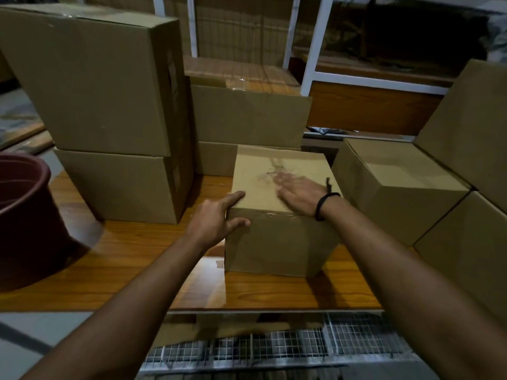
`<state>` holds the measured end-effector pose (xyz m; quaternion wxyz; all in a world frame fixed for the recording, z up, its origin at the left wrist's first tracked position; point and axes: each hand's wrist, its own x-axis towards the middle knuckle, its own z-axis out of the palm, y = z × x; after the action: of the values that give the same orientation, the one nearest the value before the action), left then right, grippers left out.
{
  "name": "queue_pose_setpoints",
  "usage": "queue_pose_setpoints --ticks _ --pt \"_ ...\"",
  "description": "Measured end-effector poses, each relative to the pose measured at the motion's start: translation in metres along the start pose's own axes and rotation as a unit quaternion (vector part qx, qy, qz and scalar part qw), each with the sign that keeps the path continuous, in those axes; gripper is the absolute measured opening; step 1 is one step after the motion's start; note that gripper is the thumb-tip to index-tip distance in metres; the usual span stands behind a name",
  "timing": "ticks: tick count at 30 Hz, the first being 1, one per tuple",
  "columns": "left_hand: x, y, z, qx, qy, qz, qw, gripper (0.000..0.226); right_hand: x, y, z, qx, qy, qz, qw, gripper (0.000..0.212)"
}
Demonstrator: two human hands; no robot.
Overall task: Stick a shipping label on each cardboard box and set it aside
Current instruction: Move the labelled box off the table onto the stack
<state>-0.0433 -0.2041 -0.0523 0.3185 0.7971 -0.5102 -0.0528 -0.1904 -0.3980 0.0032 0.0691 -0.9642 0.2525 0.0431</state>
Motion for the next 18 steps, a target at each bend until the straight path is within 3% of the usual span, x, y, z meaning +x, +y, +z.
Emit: queue_pose_setpoints --ticks 3,6,9,10,13,14,16,18 --pt "0.003 -0.004 0.001 -0.005 -0.008 -0.004 1.0 0.075 0.012 0.003 -0.001 -0.018 0.032 0.096 0.995 0.058" --pt "0.001 -0.009 0.003 -0.009 -0.012 -0.009 1.0 0.075 0.01 -0.028 0.006 0.012 0.022 0.002 1.0 0.057" --pt "0.001 -0.013 0.004 -0.003 -0.012 0.001 1.0 0.076 -0.005 -0.018 -0.001 0.167 -0.003 -0.039 0.985 0.059" --pt "0.002 -0.012 0.004 0.0 -0.011 0.004 1.0 0.076 -0.006 -0.004 -0.005 0.18 0.015 -0.003 0.984 0.059" --pt "0.006 -0.009 0.005 -0.003 -0.014 0.014 1.0 0.075 0.0 0.028 -0.003 0.006 0.047 0.173 0.984 0.065" --pt "0.006 -0.01 0.005 -0.004 -0.017 0.013 1.0 0.075 0.004 0.02 0.0 -0.023 0.037 0.192 0.98 0.07" --pt "0.007 -0.012 0.006 -0.003 -0.017 0.011 1.0 0.076 0.012 -0.014 0.008 -0.001 0.023 0.133 0.991 0.071" --pt "0.006 -0.014 0.006 0.003 -0.016 0.01 1.0 0.076 0.013 -0.043 0.009 0.028 -0.008 0.01 1.0 0.058"
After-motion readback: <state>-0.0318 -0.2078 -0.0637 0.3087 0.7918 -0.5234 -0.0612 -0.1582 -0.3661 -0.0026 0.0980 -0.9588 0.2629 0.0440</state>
